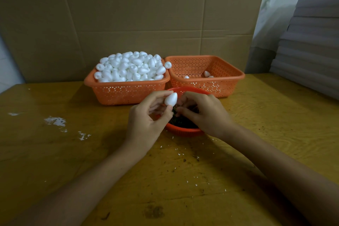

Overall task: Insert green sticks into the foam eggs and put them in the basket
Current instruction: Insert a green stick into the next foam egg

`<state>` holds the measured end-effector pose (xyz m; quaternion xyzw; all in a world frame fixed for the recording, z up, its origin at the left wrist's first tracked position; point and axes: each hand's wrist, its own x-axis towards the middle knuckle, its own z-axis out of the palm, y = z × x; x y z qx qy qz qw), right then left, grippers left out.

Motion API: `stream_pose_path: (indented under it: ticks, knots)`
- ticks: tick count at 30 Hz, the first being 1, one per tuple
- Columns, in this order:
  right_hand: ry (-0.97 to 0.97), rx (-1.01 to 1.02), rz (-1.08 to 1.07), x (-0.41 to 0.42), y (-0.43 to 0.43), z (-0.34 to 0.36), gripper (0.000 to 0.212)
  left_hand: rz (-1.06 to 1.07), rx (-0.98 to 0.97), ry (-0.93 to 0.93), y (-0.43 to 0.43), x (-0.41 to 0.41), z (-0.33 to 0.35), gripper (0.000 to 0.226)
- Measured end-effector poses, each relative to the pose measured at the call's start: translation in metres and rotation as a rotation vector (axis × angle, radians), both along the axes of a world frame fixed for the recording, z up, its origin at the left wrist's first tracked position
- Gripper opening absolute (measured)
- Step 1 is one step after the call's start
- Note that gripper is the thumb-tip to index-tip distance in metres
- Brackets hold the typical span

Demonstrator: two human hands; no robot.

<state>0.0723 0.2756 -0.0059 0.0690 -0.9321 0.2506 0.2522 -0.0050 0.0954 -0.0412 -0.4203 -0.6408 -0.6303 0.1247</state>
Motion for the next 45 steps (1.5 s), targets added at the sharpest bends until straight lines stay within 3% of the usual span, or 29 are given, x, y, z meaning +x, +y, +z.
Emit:
stream_pose_path:
  ticks: [11, 24, 45]
  knots:
    - [0.088, 0.028, 0.026, 0.0025, -0.0011, -0.0009, 0.017, 0.010, -0.002, -0.010, -0.0013, 0.0034, 0.0020, 0.030]
    - [0.146, 0.072, 0.100, 0.0042, 0.0009, -0.0004, 0.009, -0.015, -0.022, 0.039, -0.0020, 0.0040, 0.0033, 0.041]
    - [0.156, 0.021, 0.085, 0.0020, 0.0010, -0.0032, 0.019, -0.016, 0.021, 0.001, -0.0014, 0.0083, 0.0050, 0.031]
